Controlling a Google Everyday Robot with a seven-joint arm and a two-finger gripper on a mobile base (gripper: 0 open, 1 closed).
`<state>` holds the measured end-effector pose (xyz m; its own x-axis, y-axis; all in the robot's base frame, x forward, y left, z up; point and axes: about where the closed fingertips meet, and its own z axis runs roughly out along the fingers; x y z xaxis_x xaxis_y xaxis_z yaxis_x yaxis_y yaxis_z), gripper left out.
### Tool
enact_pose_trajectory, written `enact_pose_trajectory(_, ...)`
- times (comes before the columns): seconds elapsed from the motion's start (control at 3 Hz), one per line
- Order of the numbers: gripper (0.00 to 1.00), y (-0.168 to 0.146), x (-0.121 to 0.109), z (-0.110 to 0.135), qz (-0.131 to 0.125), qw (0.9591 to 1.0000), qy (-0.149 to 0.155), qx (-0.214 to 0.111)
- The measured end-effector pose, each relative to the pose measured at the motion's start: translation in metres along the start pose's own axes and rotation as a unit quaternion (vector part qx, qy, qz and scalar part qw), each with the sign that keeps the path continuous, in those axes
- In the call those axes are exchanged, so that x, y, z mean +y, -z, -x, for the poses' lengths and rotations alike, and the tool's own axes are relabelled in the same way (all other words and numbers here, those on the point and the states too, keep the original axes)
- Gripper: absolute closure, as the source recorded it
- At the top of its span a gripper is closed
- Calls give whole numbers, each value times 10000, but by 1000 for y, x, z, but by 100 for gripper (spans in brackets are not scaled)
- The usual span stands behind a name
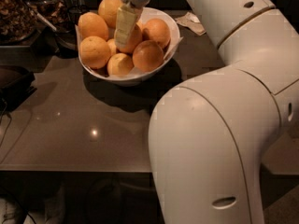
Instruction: Pick orange from white bowl
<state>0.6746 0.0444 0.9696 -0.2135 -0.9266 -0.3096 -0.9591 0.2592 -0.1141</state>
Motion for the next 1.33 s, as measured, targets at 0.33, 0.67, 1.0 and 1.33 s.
enact_pose_trajectory(0.33,26,-4,-3,-3,26,10000,-43,12)
enact_pose_trajectory(0.67,26,-10,-6,-6,73,9999,-83,43)
enact_pose_trajectory(1.0,25,-18,-7,-7,138,9998,-87,108)
enact_pose_trajectory(1.33,25,-25,-8,-8,188,9996,-107,162)
